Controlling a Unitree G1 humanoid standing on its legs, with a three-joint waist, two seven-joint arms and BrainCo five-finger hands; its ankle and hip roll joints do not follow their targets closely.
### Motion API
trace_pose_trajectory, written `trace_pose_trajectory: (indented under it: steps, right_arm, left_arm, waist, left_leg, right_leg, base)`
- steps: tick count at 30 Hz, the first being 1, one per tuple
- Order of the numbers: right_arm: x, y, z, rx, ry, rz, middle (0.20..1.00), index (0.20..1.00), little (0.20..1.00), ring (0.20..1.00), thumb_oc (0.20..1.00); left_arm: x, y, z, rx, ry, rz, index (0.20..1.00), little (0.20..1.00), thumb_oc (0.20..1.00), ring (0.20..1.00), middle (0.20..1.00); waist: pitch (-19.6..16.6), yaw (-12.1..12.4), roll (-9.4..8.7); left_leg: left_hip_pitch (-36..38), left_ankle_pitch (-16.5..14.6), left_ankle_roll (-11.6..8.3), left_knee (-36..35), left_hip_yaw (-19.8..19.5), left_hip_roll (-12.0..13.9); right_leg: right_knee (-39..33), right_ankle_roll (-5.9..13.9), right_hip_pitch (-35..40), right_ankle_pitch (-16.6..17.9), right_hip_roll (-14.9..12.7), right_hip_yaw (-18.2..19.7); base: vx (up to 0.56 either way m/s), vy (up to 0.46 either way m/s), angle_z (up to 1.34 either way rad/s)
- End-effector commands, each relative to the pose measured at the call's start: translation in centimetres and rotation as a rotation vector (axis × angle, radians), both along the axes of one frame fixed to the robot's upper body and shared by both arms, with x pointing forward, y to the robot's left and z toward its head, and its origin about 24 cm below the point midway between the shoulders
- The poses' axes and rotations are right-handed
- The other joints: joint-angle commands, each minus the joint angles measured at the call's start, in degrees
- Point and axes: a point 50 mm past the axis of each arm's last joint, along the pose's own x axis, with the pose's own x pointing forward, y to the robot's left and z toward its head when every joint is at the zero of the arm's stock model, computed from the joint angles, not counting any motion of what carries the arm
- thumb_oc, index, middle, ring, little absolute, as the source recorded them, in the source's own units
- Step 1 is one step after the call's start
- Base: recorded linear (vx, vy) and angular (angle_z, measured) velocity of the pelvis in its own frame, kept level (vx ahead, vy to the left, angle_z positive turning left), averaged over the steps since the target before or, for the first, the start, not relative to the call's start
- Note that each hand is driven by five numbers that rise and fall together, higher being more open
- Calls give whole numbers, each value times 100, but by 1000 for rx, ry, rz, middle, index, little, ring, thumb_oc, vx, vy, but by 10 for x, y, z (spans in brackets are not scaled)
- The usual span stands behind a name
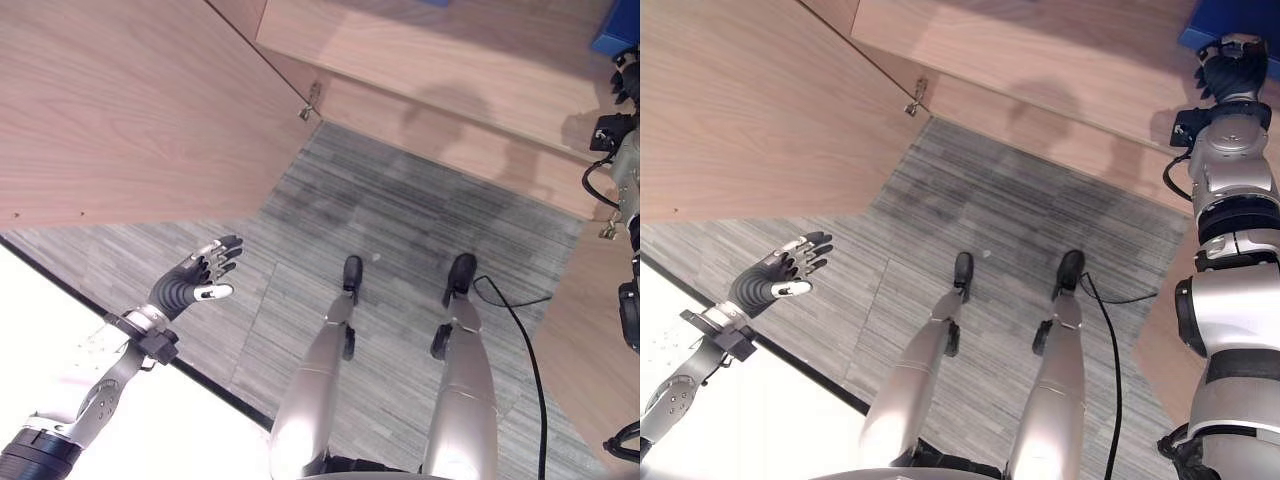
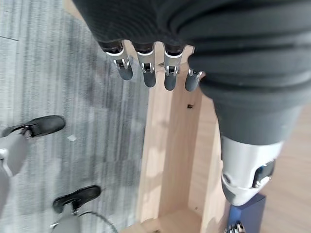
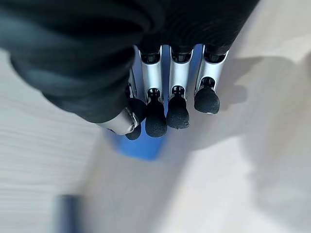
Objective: Put the empty folder in the office cabinet
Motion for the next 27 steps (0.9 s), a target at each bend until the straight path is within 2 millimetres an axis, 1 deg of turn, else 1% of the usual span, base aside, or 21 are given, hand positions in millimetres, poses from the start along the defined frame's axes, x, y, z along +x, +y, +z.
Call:
trace_pose_trajectory:
  steps: [1, 2, 3, 4, 6, 8, 11, 12, 13, 14, 15, 16, 17, 18, 19, 21, 22, 24, 25, 26, 27]
  right_arm:
    - [-8, 0, -37, -12, 15, 35, 200, 200, 200, 200, 200]
    - [-18, 7, -71, -16, 64, 78, 200, 200, 200, 200, 200]
    - [-19, 7, -73, -15, 66, 76, 200, 200, 200, 200, 200]
    - [-24, 14, -94, -4, 105, 109, 200, 200, 200, 200, 200]
    - [-39, 27, -126, -14, 160, 163, 200, 200, 200, 200, 200]
    - [-56, 45, -161, 42, 223, 229, 200, 200, 200, 200, 200]
    - [-83, 58, -207, 101, 355, 280, 200, 200, 200, 200, 200]
    - [-115, 66, -260, 273, 507, 281, 200, 200, 200, 200, 200]
    - [-115, 66, -260, 274, 508, 282, 200, 200, 200, 200, 200]
    - [-126, 74, -285, 362, 590, 283, 200, 200, 200, 200, 200]
    - [-126, 75, -286, 363, 590, 284, 200, 200, 200, 200, 200]
    - [-135, 83, -303, 386, 670, 301, 360, 360, 360, 360, 360]
    - [-144, 92, -316, 415, 732, 325, 1000, 1000, 1000, 1000, 1000]
    - [-144, 92, -316, 415, 732, 325, 1000, 1000, 1000, 1000, 1000]
    - [-149, 96, -326, 408, 791, 335, 1000, 1000, 1000, 1000, 1000]
    - [-154, 102, -334, 411, 835, 357, 1000, 1000, 1000, 1000, 1000]
    - [-159, 107, -343, 418, 885, 370, 1000, 1000, 1000, 1000, 1000]
    - [-162, 106, -348, 418, 911, 362, 1000, 1000, 1000, 1000, 1000]
    - [-166, 108, -354, 426, 941, 357, 1000, 1000, 1000, 1000, 1000]
    - [-166, 108, -354, 426, 941, 357, 1000, 1000, 1000, 1000, 1000]
    - [-167, 109, -354, 426, 946, 354, 1000, 1000, 1000, 1000, 1000]
  left_arm:
    - [-9, 9, -21, -10, 70, 35, 1000, 1000, 1000, 1000, 1000]
    - [-11, 10, -33, -24, 96, 61, 1000, 1000, 1000, 1000, 1000]
    - [-11, 10, -33, -22, 98, 59, 1000, 1000, 1000, 1000, 1000]
    - [-12, 9, -39, -27, 112, 71, 1000, 1000, 1000, 1000, 1000]
    - [-16, 9, -50, -37, 140, 91, 1000, 1000, 1000, 1000, 1000]
    - [-19, 4, -63, -47, 177, 94, 1000, 1000, 1000, 1000, 1000]
    - [-24, 2, -79, -43, 217, 138, 1000, 1000, 1000, 1000, 1000]
    - [-30, 0, -95, -44, 257, 197, 1000, 1000, 1000, 1000, 1000]
    - [-31, 0, -95, -43, 258, 197, 1000, 1000, 1000, 1000, 1000]
    - [-34, -3, -101, -47, 272, 220, 1000, 1000, 1000, 1000, 1000]
    - [-34, -2, -101, -46, 272, 221, 1000, 1000, 1000, 1000, 1000]
    - [-34, -4, -107, -49, 284, 250, 1000, 1000, 1000, 1000, 1000]
    - [-36, -6, -111, -52, 292, 263, 1000, 1000, 1000, 1000, 1000]
    - [-36, -6, -111, -52, 292, 263, 1000, 1000, 1000, 1000, 1000]
    - [-37, -8, -113, -60, 293, 268, 1000, 1000, 1000, 1000, 1000]
    - [-38, -8, -115, -52, 299, 281, 1000, 1000, 1000, 1000, 1000]
    - [-38, -10, -118, -53, 304, 300, 1000, 1000, 1000, 1000, 1000]
    - [-38, -10, -118, -37, 300, 308, 1000, 1000, 1000, 1000, 1000]
    - [-37, -9, -121, -7, 314, 320, 1000, 1000, 1000, 1000, 1000]
    - [-37, -9, -121, -6, 314, 320, 1000, 1000, 1000, 1000, 1000]
    - [-37, -9, -120, 28, 307, 329, 1000, 1000, 1000, 1000, 1000]
  waist:
    - [-141, 87, -232]
    - [-219, 43, -355]
    - [-224, 58, -359]
    - [-269, 11, -433]
    - [-349, -10, -565]
    - [-441, -64, -706]
    - [-583, -168, -926]
    - [-791, -261, -1132]
    - [-788, -260, -1135]
    - [-912, -288, -1206]
    - [-905, -289, -1208]
    - [-1043, -306, -1277]
    - [-1177, -307, -1325]
    - [-1174, -306, -1325]
    - [-1269, -302, -1360]
    - [-1386, -291, -1396]
    - [-1525, -253, -1449]
    - [-1595, -244, -1475]
    - [-1697, -224, -1519]
    - [-1689, -223, -1519]
    - [-1735, -203, -1522]
  left_leg:
    - [305, -198, -175, -561, -131, 283]
    - [462, -217, -175, -623, -129, 278]
    - [478, -215, -174, -631, -130, 279]
    - [584, -233, -168, -660, -116, 278]
    - [809, -251, -159, -747, -102, 275]
    - [1060, -287, -145, -787, -58, 270]
    - [1418, -320, -124, -835, 8, 285]
    - [1880, -400, -87, -910, 70, 304]
    - [1897, -398, -85, -918, 71, 302]
    - [2115, -433, -57, -961, 125, 291]
    - [2133, -433, -55, -968, 127, 290]
    - [2318, -472, -34, -993, 171, 279]
    - [2498, -506, -9, -1033, 205, 268]
    - [2501, -505, -9, -1034, 205, 268]
    - [2618, -531, -7, -1073, 226, 260]
    - [2788, -558, 14, -1126, 256, 249]
    - [2928, -589, 35, -1164, 245, 232]
    - [3019, -607, 49, -1183, 246, 228]
    - [3177, -656, 81, -1187, 207, 243]
    - [3186, -659, 81, -1188, 206, 244]
    - [3351, -705, 146, -1166, 147, 266]
  right_leg:
    - [314, 556, 254, -671, -163, -108]
    - [151, 575, 457, -615, -181, -134]
    - [138, 576, 476, -611, -179, -138]
    - [60, 588, 592, -576, -186, -164]
    - [-137, 609, 859, -516, -175, -187]
    - [-302, 633, 1167, -443, -202, -221]
    - [-536, 665, 1621, -330, -242, -223]
    - [-764, 717, 2140, -267, -302, -242]
    - [-776, 720, 2158, -263, -303, -243]
    - [-877, 745, 2394, -222, -308, -254]
    - [-889, 747, 2414, -219, -308, -254]
    - [-1010, 772, 2618, -156, -325, -251]
    - [-1118, 794, 2777, -98, -316, -265]
    - [-1120, 794, 2780, -97, -316, -265]
    - [-1174, 829, 2889, -52, -320, -289]
    - [-1265, 843, 3045, -17, -317, -296]
    - [-1282, 862, 3171, -4, -314, -326]
    - [-1257, 877, 3247, -17, -321, -358]
    - [-1087, 885, 3321, -98, -296, -387]
    - [-1078, 885, 3327, -106, -296, -387]
    - [-596, 905, 3318, -149, -268, -324]
  base:
    - [37, 0, -14]
    - [29, -4, -9]
    - [39, 8, -7]
    - [39, 8, -8]
    - [64, 18, 0]
    - [80, 41, -1]
    - [117, 88, -18]
    - [155, 112, -8]
    - [183, 153, -6]
    - [53, 74, -12]
    - [93, 141, -17]
    - [72, 137, -15]
    - [71, 136, -5]
    - [43, 141, -3]
    - [23, 85, -7]
    - [63, 125, -5]
    - [67, 110, -2]
    - [42, 100, -1]
    - [44, 84, 2]
    - [68, 81, 11]
    - [25, 46, 9]
